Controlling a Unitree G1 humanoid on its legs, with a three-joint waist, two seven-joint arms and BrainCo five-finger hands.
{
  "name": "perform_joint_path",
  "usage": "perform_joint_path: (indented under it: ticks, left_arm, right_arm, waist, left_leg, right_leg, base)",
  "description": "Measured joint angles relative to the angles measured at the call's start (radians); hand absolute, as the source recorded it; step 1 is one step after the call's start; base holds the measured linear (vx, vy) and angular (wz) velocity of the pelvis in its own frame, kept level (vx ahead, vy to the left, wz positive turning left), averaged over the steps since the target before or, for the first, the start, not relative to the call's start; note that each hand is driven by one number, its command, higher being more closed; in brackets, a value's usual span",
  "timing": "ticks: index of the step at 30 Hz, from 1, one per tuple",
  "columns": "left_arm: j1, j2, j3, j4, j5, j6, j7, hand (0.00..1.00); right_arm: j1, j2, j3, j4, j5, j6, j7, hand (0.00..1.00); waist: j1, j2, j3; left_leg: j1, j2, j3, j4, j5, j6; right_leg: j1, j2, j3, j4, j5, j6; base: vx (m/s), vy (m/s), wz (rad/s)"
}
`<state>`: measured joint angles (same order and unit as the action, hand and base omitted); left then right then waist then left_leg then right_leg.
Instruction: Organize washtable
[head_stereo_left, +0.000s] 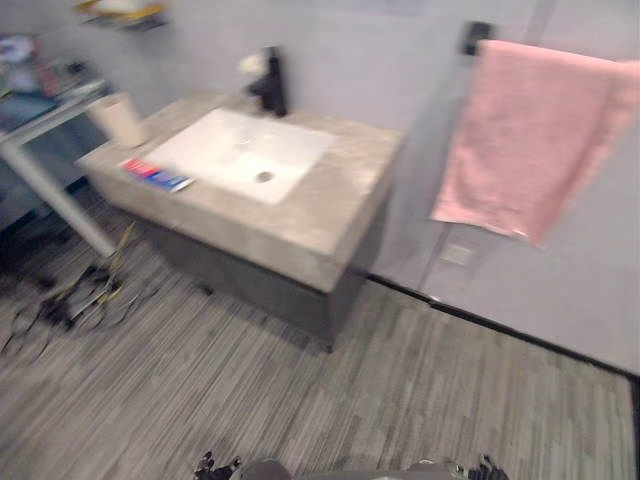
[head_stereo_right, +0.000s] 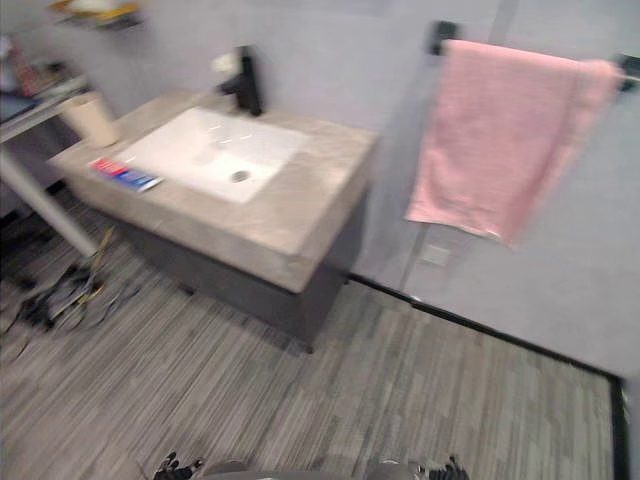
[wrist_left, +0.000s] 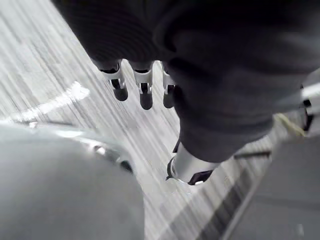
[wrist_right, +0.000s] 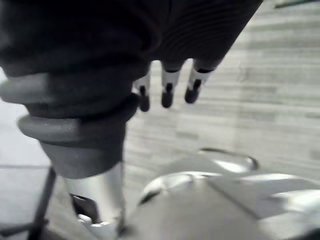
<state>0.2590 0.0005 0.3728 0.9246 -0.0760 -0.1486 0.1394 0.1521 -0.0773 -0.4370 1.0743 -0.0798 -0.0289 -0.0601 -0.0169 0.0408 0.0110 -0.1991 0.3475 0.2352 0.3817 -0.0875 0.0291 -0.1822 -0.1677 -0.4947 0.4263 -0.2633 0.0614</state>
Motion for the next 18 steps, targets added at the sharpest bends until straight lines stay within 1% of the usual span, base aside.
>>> perform_joint_path:
  ticks: [1, 2, 3, 4, 5, 6, 7, 8, 9, 10, 11, 12, 13, 14, 15, 16, 17, 18]
  left_arm:
    - [-0.015, 0.026, -0.002, 0.017, 0.003, 0.008, 0.001, 0.00]
    - [-0.026, 0.036, -0.004, 0.043, 0.007, 0.011, 0.002, 0.00]
    - [-0.029, 0.018, -0.022, 0.060, 0.011, 0.019, 0.003, 0.00]
    - [-0.030, 0.013, -0.030, 0.060, 0.012, 0.019, 0.003, 0.00]
    - [-0.031, 0.009, -0.048, 0.057, 0.028, 0.018, 0.004, 0.00]
    - [-0.025, 0.013, -0.062, 0.058, 0.044, 0.018, 0.004, 0.00]
    - [-0.016, 0.013, -0.063, 0.057, 0.051, 0.017, 0.004, 0.00]
    - [-0.002, 0.013, -0.066, 0.057, 0.063, 0.017, 0.002, 0.00]
    - [0.009, 0.016, -0.064, 0.057, 0.088, 0.014, 0.001, 0.00]
    - [0.012, 0.015, -0.069, 0.053, 0.117, 0.011, -0.002, 0.00]
    - [0.012, 0.016, -0.089, 0.051, 0.137, 0.006, -0.005, 0.00]
    - [0.014, 0.020, -0.106, 0.051, 0.145, 0.005, -0.005, 0.00]
    - [0.018, 0.022, -0.137, 0.058, 0.171, 0.005, -0.003, 0.00]
    - [0.023, 0.037, -0.138, 0.059, 0.183, 0.005, -0.003, 0.00]
    - [0.033, 0.055, -0.135, 0.064, 0.199, 0.007, -0.002, 0.00]
    - [0.035, 0.064, -0.133, 0.066, 0.205, 0.007, -0.002, 0.00]
    - [0.035, 0.070, -0.119, 0.066, 0.206, 0.010, -0.002, 0.00]
    - [0.029, 0.066, -0.116, 0.065, 0.208, 0.011, -0.004, 0.00]
  right_arm:
    - [0.011, 0.031, 0.000, 0.009, 0.000, -0.006, -0.001, 0.00]
    - [0.012, 0.028, -0.009, 0.012, 0.000, -0.011, -0.001, 0.00]
    - [0.004, 0.009, -0.058, 0.022, 0.000, -0.011, -0.004, 0.00]
    - [0.006, 0.005, -0.069, 0.023, 0.000, -0.013, -0.004, 0.00]
    - [0.002, -0.006, -0.077, 0.035, 0.001, -0.013, -0.002, 0.00]
    - [-0.009, 0.003, -0.075, 0.049, 0.001, -0.012, 0.002, 0.00]
    - [-0.014, 0.012, -0.075, 0.056, 0.001, -0.010, 0.001, 0.00]
    - [-0.022, 0.024, -0.074, 0.065, -0.001, -0.010, 0.003, 0.00]
    - [-0.022, 0.014, -0.072, 0.072, 0.000, -0.008, 0.005, 0.00]
    - [-0.016, 0.009, -0.071, 0.081, 0.001, -0.008, 0.005, 0.00]
    - [0.000, 0.007, -0.083, 0.076, 0.012, -0.011, 0.007, 0.00]
    - [0.015, 0.007, -0.085, 0.057, 0.017, -0.018, 0.010, 0.00]
    - [0.031, 0.003, -0.078, 0.037, 0.034, -0.023, 0.017, 0.00]
    - [0.029, 0.018, -0.067, 0.039, 0.040, -0.026, 0.021, 0.00]
    - [0.033, 0.030, -0.058, 0.035, 0.055, -0.031, 0.021, 0.00]
    - [0.034, 0.037, -0.051, 0.036, 0.069, -0.031, 0.020, 0.00]
    - [0.034, 0.060, -0.036, 0.037, 0.086, -0.031, 0.017, 0.00]
    - [0.038, 0.072, -0.021, 0.017, 0.097, -0.029, 0.016, 0.00]
  waist:
    - [-0.008, -0.064, -0.012]
    - [-0.004, -0.071, -0.001]
    - [0.002, -0.021, 0.005]
    - [-0.007, -0.013, 0.004]
    - [-0.006, -0.002, 0.010]
    - [0.011, -0.005, 0.013]
    - [0.021, -0.002, 0.017]
    - [0.028, -0.011, 0.017]
    - [0.031, -0.010, 0.018]
    - [0.026, -0.007, 0.020]
    - [0.018, 0.003, 0.027]
    - [0.004, 0.001, 0.033]
    - [-0.005, 0.017, 0.040]
    - [-0.005, 0.022, 0.045]
    - [-0.010, 0.004, 0.054]
    - [-0.010, -0.010, 0.060]
    - [-0.014, -0.029, 0.073]
    - [-0.022, -0.051, 0.087]
  left_leg:
    - [0.016, -0.030, 0.032, -0.038, -0.007, -0.001]
    - [0.017, -0.025, 0.093, 0.015, -0.021, -0.021]
    - [0.070, 0.009, 0.159, -0.024, -0.009, -0.090]
    - [0.082, -0.018, 0.166, -0.076, -0.002, -0.137]
    - [0.101, -0.065, 0.188, -0.149, -0.003, -0.140]
    - [0.111, -0.112, 0.169, -0.186, -0.004, -0.138]
    - [0.110, -0.132, 0.152, -0.186, -0.003, -0.138]
    - [0.106, -0.162, 0.125, -0.176, -0.008, -0.130]
    - [0.086, -0.198, 0.071, -0.151, -0.029, -0.097]
    - [0.055, -0.245, 0.007, -0.112, -0.071, -0.065]
    - [0.047, -0.285, -0.047, -0.089, -0.086, -0.043]
    - [0.046, -0.317, -0.084, -0.079, -0.093, -0.025]
    - [0.057, -0.346, -0.153, -0.060, -0.105, 0.002]
    - [0.059, -0.356, -0.181, -0.049, -0.109, 0.020]
    - [0.071, -0.369, -0.215, -0.044, -0.112, 0.037]
    - [0.078, -0.376, -0.223, -0.045, -0.115, 0.043]
    - [0.091, -0.388, -0.246, -0.037, -0.120, 0.051]
    - [0.092, -0.392, -0.268, -0.021, -0.132, 0.060]
  right_leg:
    - [0.027, 0.033, -0.086, -0.177, 0.129, -0.103]
    - [0.064, 0.017, -0.164, -0.222, 0.155, -0.104]
    - [0.098, 0.005, -0.256, -0.236, 0.197, -0.098]
    - [0.112, -0.014, -0.296, -0.237, 0.199, -0.088]
    - [0.147, -0.048, -0.355, -0.249, 0.219, -0.053]
    - [0.175, -0.082, -0.388, -0.263, 0.237, -0.025]
    - [0.187, -0.100, -0.400, -0.265, 0.246, -0.012]
    - [0.207, -0.127, -0.417, -0.263, 0.255, 0.003]
    - [0.237, -0.164, -0.445, -0.232, 0.260, 0.010]
    - [0.244, -0.223, -0.417, -0.144, 0.258, 0.008]
    - [0.239, -0.278, -0.339, -0.049, 0.247, -0.033]
    - [0.220, -0.311, -0.248, 0.028, 0.248, -0.093]
    - [0.148, -0.302, 0.012, 0.160, 0.242, -0.179]
    - [0.090, -0.225, 0.213, 0.247, 0.162, -0.116]
    - [0.035, -0.120, 0.371, 0.351, 0.074, -0.080]
    - [0.014, -0.089, 0.399, 0.390, 0.043, -0.083]
    - [-0.030, -0.032, 0.409, 0.429, -0.009, -0.071]
    - [-0.079, 0.014, 0.384, 0.423, -0.041, -0.043]
  base:
    - [-0.05, -0.067, 1.62]
    - [-0.05, 0.024, 2.12]
    - [-0.05, 0.116, 1.87]
    - [-0.04, 0.326, 2.14]
    - [-0.02, 0.395, 1.75]
    - [-0.02, 0.391, 1.42]
    - [-0.02, 0.365, 0.93]
    - [-0.02, 0.336, 0.93]
    - [-0.04, 0.418, 1.46]
    - [-0.05, 0.455, 1.79]
    - [-0.03, 0.394, 1.73]
    - [0.03, 0.354, 1.81]
    - [0.04, 0.202, 1.56]
    - [0.07, 0.197, 1.54]
    - [0.05, 0.101, 0.99]
    - [0.03, 0.089, 0.97]
    - [0.03, 0.013, 0.85]
    - [0.03, -0.016, 0.76]
